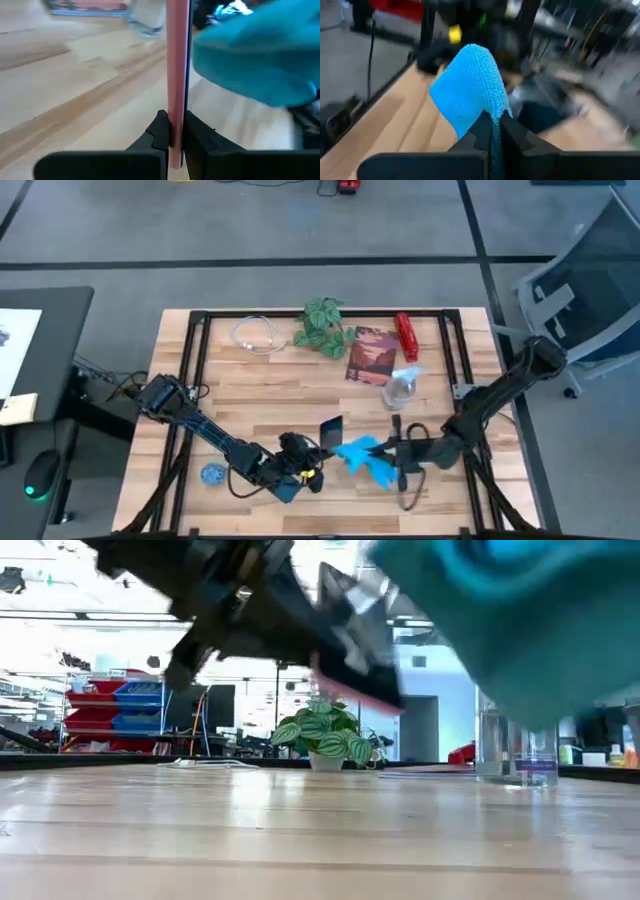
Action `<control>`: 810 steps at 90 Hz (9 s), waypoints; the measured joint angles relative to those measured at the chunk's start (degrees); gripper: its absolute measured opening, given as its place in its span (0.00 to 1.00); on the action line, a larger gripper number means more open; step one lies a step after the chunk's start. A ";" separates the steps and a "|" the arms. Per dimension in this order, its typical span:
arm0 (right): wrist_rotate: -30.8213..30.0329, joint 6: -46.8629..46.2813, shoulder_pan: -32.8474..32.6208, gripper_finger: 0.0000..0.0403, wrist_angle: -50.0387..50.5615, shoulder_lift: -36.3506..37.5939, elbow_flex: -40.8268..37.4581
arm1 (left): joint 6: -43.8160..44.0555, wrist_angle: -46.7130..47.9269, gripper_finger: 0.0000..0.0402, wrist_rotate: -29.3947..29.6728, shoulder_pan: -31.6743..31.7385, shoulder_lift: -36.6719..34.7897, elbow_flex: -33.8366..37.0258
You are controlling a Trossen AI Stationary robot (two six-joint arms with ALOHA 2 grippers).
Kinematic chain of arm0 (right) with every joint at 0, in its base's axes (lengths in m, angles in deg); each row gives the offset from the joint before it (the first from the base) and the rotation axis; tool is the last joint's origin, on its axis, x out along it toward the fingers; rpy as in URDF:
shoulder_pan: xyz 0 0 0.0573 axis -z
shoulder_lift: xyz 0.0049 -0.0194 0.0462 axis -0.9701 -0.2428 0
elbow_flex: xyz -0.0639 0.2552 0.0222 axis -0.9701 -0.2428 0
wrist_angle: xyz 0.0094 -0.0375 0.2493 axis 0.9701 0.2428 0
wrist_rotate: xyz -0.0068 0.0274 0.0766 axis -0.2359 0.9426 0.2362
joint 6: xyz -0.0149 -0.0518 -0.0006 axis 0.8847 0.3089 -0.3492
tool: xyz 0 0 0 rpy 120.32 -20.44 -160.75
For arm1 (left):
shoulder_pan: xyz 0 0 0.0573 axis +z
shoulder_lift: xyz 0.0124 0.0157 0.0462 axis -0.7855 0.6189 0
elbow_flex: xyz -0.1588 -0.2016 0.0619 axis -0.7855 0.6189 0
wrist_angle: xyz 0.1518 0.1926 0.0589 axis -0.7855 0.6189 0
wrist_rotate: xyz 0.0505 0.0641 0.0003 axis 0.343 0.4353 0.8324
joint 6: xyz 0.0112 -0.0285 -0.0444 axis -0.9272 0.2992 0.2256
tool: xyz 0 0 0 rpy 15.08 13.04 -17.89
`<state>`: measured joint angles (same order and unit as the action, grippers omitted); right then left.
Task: Apply microfiber cloth
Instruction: Wipe the front of the pink cellphone with the blue microfiber cloth
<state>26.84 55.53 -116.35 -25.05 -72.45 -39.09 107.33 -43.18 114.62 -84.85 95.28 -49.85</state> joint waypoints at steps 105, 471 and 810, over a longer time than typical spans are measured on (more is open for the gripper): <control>-9.17 23.71 5.13 0.00 4.10 -11.91 13.70 | -13.14 -13.45 0.01 -1.99 -0.58 0.04 0.03; 18.32 -23.93 8.55 0.72 -27.65 -2.60 -15.03 | -24.30 -12.73 0.02 13.77 -6.49 -2.50 0.00; 40.52 -17.15 13.41 0.05 45.11 -10.57 19.31 | -33.21 18.04 0.33 1.10 -1.36 14.20 -28.33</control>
<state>67.37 38.38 -102.94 20.07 -83.02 -19.79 74.12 -25.14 115.72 -86.21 109.49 -78.17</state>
